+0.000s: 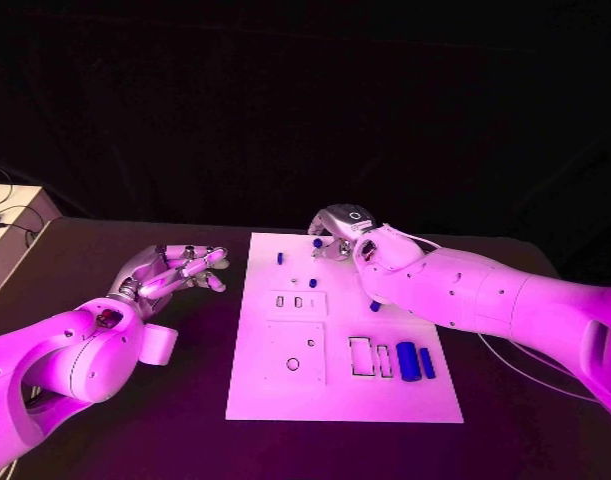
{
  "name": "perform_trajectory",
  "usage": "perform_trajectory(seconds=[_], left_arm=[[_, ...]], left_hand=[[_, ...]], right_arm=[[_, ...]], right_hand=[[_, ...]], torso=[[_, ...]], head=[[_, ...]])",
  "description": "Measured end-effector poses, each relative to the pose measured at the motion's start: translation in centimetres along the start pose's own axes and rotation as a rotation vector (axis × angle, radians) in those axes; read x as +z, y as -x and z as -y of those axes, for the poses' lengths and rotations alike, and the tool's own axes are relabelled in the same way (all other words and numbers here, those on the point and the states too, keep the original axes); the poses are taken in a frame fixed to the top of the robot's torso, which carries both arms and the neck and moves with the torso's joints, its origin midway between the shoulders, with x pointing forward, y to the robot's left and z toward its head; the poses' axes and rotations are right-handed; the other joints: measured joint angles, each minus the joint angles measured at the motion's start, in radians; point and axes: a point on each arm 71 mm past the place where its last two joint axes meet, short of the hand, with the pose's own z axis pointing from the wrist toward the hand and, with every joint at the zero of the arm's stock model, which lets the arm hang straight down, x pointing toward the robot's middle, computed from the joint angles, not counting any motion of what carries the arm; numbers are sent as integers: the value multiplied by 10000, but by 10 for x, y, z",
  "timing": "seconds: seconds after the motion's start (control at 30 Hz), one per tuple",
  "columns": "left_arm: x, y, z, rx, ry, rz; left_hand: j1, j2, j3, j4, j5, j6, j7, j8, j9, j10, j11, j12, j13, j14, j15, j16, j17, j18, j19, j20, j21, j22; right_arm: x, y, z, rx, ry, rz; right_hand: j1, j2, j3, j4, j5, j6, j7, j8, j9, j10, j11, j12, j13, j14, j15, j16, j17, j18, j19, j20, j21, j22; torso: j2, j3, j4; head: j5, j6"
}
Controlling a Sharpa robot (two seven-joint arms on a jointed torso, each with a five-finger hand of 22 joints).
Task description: Assemble the parts on the task board
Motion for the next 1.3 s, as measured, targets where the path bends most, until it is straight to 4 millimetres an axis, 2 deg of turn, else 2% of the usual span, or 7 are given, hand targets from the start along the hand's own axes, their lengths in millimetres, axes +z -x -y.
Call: perform_trajectory(seconds=[0.13,0.3,0.53,0.7,1.03,1.23,1.3], left_arm=[[0,1,0,9,6,22],[0,1,0,13,8,30],[0,1,0,12,9,29],[0,2,-1,17,15,39],[1,2,-1,17,22,43],[1,2,-1,22,30,58],[1,3,-1,28,33,70]], left_hand=[[0,0,0,0,0,0,0,0,0,0,0,0,0,0,0,0,0,0,0,0,0,0],[0,0,0,0,0,0,0,0,0,0,0,0,0,0,0,0,0,0,0,0,0,1],[0,0,0,0,0,0,0,0,0,-36,37,0,0,0,0,0,-9,0,0,0,0,-22],[0,0,0,0,0,0,0,0,0,-36,36,0,0,0,0,0,-9,0,0,0,0,-21],[0,0,0,0,0,0,0,0,0,-36,36,0,0,0,0,0,-8,0,0,0,-1,-20],[0,0,0,0,0,0,0,0,0,-35,36,0,0,0,0,0,-8,1,0,0,-1,-20],[0,0,0,0,0,0,0,0,0,-35,36,0,0,0,0,0,-8,1,0,0,-1,-29]], right_arm=[[-2,1,2,55,-3,60],[-3,2,4,122,-27,183],[-4,4,2,229,-5,357],[-4,5,2,245,-21,437],[-5,5,9,178,-167,450],[-13,11,15,504,-185,545],[-17,15,18,786,-227,623]], right_hand=[[-90,83,322,-121,92,113,43,0,0,413,-70,0,0,0,0,0,-18,0,0,0,0,8],[-253,155,657,-240,92,113,43,0,-1,429,-88,0,0,0,0,0,-18,-1,0,0,1,8],[-303,107,676,-257,92,114,44,0,-2,429,-87,0,1,0,-1,0,-27,-1,0,0,-48,7],[-364,169,742,-273,92,178,49,0,-3,428,-87,0,1,0,-1,0,-27,-2,0,0,-48,6],[-364,169,866,-316,92,178,48,0,-4,428,-87,0,2,0,-1,0,-40,-2,0,-1,-48,5],[-442,90,951,-316,92,186,40,0,-5,950,-178,0,2,6,-7,0,-52,-3,0,-1,-87,4],[-442,90,977,-343,92,155,72,0,-5,1171,-218,0,14,2,-74,0,-52,-3,0,-1,-109,4]], torso=[[-1,7,5],[-1,7,2],[4,3,11],[0,-6,23],[-7,-15,1],[-15,-12,-1],[-16,-10,-8]], head=[[10,-7],[12,0],[6,-4],[9,-26],[24,-29],[1,10],[0,27]])
